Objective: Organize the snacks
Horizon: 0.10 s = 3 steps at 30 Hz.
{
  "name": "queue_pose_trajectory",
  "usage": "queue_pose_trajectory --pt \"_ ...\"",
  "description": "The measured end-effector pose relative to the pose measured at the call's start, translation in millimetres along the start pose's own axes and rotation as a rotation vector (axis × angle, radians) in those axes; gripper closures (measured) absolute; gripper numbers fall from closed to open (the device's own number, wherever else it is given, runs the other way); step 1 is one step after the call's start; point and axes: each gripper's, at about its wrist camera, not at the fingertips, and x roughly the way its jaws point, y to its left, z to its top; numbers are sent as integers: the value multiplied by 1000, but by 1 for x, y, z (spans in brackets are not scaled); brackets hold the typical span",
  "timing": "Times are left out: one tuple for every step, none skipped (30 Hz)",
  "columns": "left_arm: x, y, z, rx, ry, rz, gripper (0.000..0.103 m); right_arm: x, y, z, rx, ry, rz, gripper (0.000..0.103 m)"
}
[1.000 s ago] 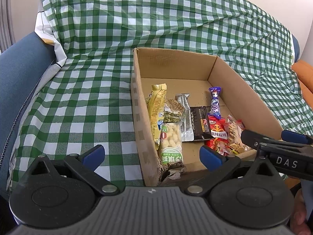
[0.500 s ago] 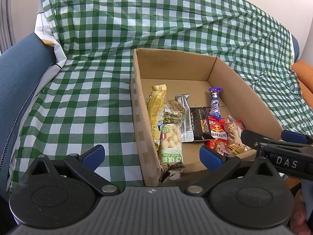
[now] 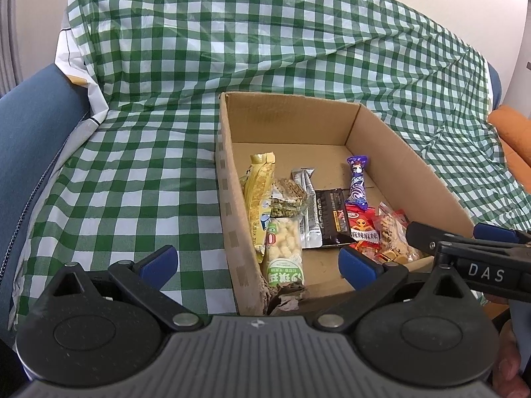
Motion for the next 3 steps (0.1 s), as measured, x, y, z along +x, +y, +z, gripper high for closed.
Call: queue_pose_trajectory --pt "0 0 0 1 -1 -3 0 0 0 0 2 0 -1 1" --pt "0 -1 0 2 -3 -5 0 -1 0 -1 4 0 -2 1" --pt "-1 -1 -1 4 -6 -5 0 -1 0 0 7 0 -2 1"
